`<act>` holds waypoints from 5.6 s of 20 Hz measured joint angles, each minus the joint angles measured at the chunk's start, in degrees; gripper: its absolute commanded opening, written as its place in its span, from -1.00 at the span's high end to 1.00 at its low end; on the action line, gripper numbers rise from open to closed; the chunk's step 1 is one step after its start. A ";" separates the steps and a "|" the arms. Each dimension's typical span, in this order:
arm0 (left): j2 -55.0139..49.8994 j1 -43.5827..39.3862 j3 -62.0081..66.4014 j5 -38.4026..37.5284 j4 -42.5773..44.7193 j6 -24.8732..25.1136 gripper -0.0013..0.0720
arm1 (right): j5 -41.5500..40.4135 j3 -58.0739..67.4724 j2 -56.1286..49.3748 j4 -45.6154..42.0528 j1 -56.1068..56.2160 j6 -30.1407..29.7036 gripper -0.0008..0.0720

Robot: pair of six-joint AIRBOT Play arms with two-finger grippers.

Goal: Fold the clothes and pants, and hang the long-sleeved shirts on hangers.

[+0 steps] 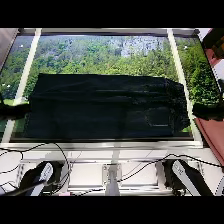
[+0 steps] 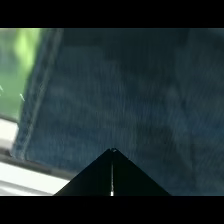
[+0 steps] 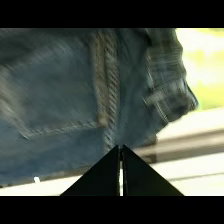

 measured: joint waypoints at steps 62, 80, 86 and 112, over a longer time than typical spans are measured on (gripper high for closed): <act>-20.15 38.25 -10.23 9.25 -21.09 4.74 -0.38 | -15.96 -18.21 -19.85 32.72 -21.86 -17.49 0.86; -10.38 33.97 -8.31 13.62 -34.82 16.00 0.90 | -5.44 -18.03 -1.51 25.29 -20.33 -9.14 0.86; -5.14 30.05 -2.08 14.82 -35.80 12.92 0.90 | -4.22 -13.81 6.21 24.22 -13.51 -1.73 0.86; -29.90 -2.29 4.70 68.59 -41.57 -4.63 0.89 | -72.50 -4.35 -21.88 34.93 19.04 41.00 0.86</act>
